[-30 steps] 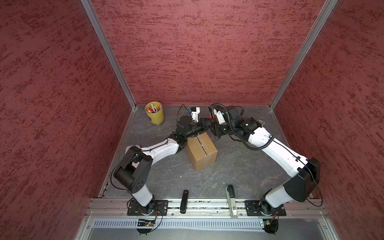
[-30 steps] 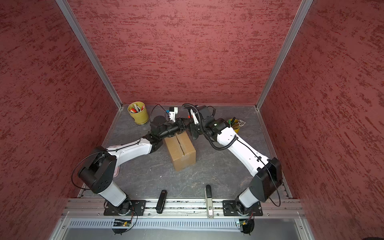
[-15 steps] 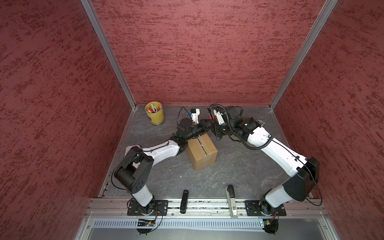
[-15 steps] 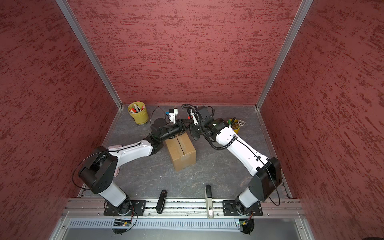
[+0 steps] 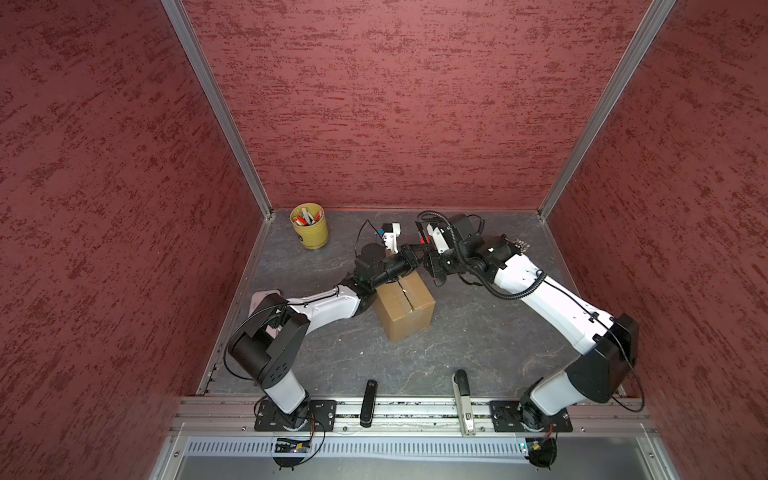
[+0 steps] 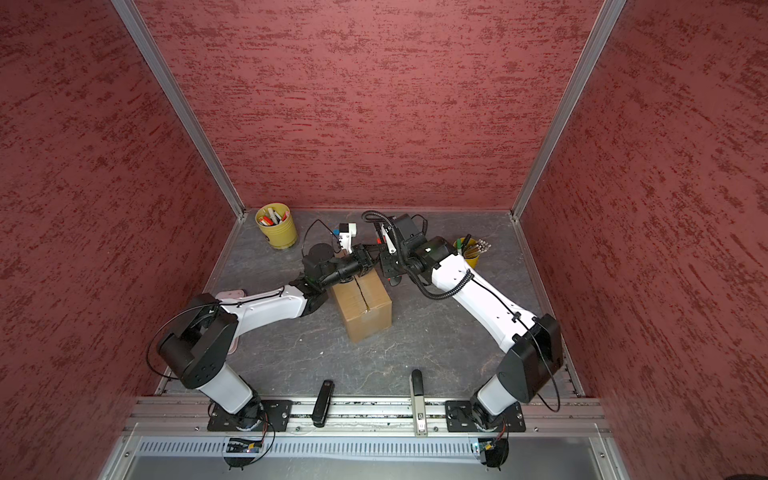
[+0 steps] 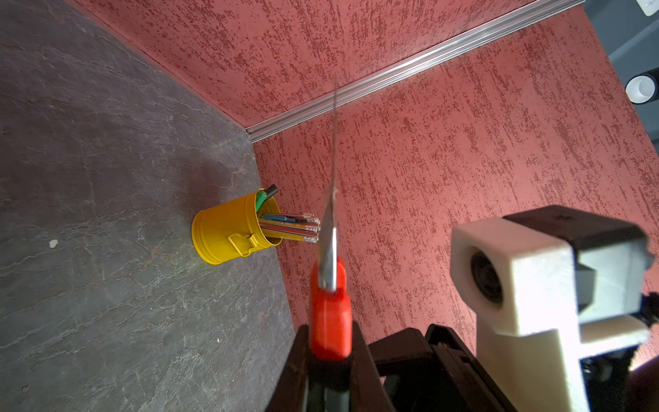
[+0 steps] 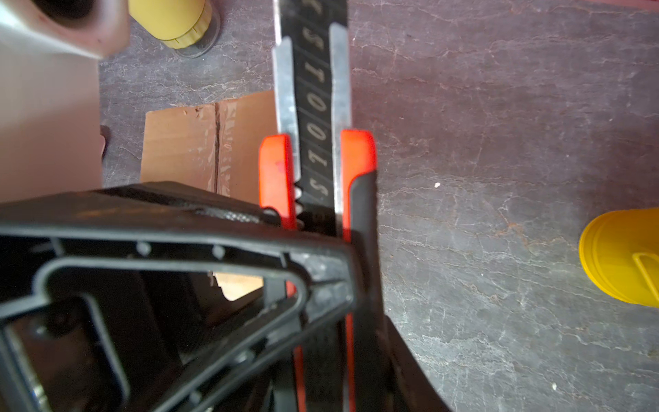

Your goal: Unpack the express box

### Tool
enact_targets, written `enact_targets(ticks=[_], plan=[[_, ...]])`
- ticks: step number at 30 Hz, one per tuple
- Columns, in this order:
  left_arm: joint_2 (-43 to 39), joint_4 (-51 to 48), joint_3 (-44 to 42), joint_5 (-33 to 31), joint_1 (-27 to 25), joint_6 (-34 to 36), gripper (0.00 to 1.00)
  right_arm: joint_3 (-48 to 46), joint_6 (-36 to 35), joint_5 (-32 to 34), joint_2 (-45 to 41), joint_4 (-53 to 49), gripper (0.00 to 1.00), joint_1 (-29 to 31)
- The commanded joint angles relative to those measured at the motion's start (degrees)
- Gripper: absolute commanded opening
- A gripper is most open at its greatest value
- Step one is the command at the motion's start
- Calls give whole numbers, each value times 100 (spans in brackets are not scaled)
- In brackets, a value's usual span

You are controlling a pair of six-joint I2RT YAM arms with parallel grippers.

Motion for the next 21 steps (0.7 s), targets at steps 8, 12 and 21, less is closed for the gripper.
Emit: enact_targets(ticks=[8,12,21], plan=[[-479,-390,-212,256,-170,336,36,-266,44,186,-220,290,0,-63],[-675,-631,-276,142,-170,478,44,-331,82,130,-270,267,0,-63],[-1569,-1999,-529,-337,-119,926,54,-252,104,328,-412,-469,0,-29]])
